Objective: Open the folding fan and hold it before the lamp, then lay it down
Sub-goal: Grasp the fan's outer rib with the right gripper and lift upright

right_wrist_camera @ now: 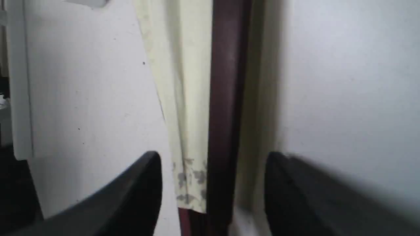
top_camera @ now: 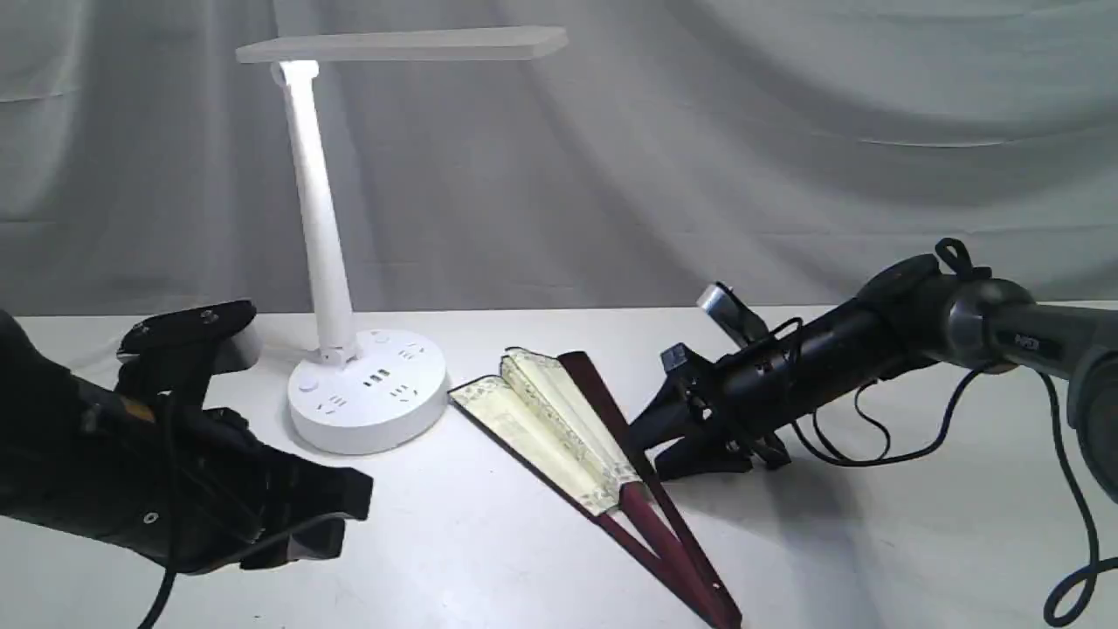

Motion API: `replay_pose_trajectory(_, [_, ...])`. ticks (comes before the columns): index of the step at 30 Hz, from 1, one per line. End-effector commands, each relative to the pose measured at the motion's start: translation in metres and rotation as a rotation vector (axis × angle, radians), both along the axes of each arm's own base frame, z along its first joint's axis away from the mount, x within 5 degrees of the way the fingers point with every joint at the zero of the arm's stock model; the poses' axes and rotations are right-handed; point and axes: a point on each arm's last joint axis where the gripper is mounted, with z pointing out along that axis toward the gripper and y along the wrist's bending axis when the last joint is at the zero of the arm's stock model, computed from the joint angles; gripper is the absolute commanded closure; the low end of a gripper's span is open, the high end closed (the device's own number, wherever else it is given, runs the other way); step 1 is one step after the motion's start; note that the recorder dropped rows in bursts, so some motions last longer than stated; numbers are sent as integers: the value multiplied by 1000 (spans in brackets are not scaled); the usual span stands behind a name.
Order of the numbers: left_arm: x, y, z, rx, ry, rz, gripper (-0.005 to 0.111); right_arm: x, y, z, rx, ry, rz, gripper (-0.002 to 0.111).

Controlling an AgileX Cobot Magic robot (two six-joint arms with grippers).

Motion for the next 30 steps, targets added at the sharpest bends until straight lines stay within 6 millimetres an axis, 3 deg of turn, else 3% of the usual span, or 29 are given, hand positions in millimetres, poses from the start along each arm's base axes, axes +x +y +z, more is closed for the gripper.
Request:
replay_pose_trajectory(1, [1,-1,1,-8,-6,10,81,0,9,-4,25,2,6,60])
replay_pose_trajectory(10, [0,-1,0,-7,10,3,81,-2,32,-11,72,22,21,60])
replay_pose_trajectory(14, [0,-1,1,-6,7,2,81,-1,33,-11,71,16,12,62])
replay_pose_trajectory(17, [0,-1,1,-6,7,2,81,-1,33,-11,73,18,16,71])
replay_pose_trajectory(24, [1,-1,1,-7,1,5,81,-2,32,-11,74,7,30,108])
replay_pose_trajectory(30, [1,-1,1,-5,-5,2,81,0,33,0,78,-40,45,108])
